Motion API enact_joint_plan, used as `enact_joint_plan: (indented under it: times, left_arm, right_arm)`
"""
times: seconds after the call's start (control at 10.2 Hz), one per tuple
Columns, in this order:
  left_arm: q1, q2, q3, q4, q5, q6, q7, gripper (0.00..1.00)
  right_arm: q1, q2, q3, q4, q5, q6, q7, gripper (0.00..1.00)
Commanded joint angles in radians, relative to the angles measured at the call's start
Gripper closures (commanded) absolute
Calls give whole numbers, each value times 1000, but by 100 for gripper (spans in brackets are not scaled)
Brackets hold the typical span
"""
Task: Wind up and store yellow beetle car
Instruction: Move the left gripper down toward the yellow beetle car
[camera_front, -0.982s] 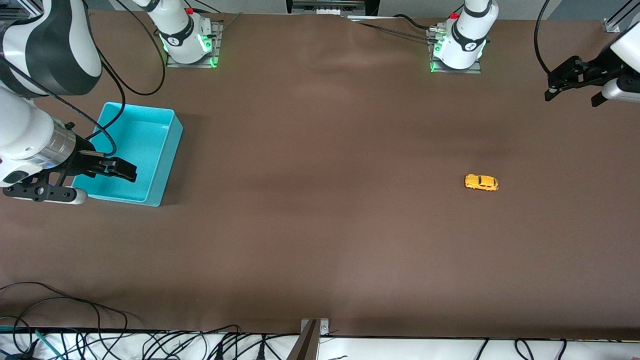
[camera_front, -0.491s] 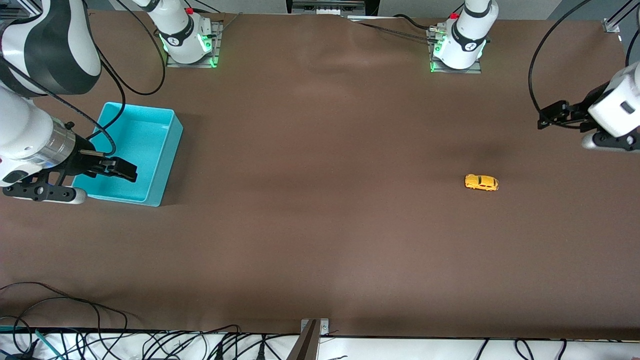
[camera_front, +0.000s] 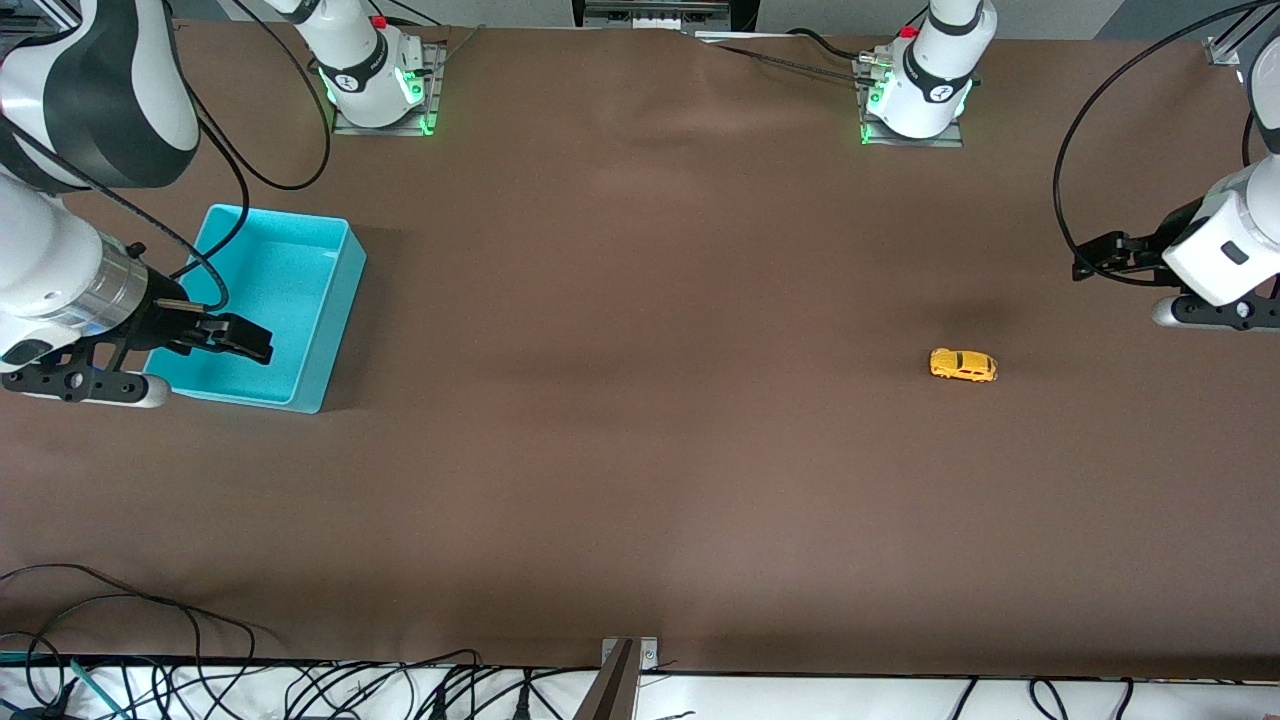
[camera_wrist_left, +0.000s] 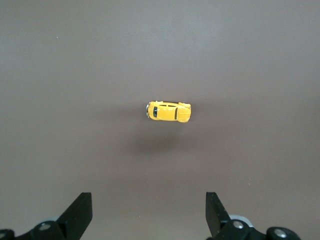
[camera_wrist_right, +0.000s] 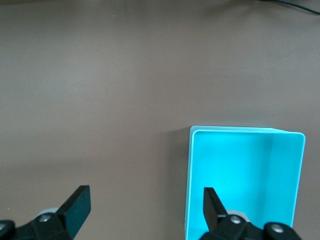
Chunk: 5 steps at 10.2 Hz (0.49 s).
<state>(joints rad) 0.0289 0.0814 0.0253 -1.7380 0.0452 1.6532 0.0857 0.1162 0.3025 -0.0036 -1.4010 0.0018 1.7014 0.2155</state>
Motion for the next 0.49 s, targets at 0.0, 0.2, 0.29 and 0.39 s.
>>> enact_joint_plan:
  times: [0.0,0.2,0.29,0.39]
  left_arm:
    - [6,-28,-5,-176,22,193,0,0]
    - [6,-26,-5,-268,24,316,0,0]
    - [6,-28,-5,-352,22,421,2,0]
    - [6,-29,-5,-429,22,498,2,0]
  right_arm:
    - [-9,-33,1,-39,21,15,-18,0]
    - [-7,-33,1,-39,21,15,-18,0]
    - [-9,-31,-1,-39,21,17,-18,0]
    - [-9,-31,-1,-39,23,20,-19,0]
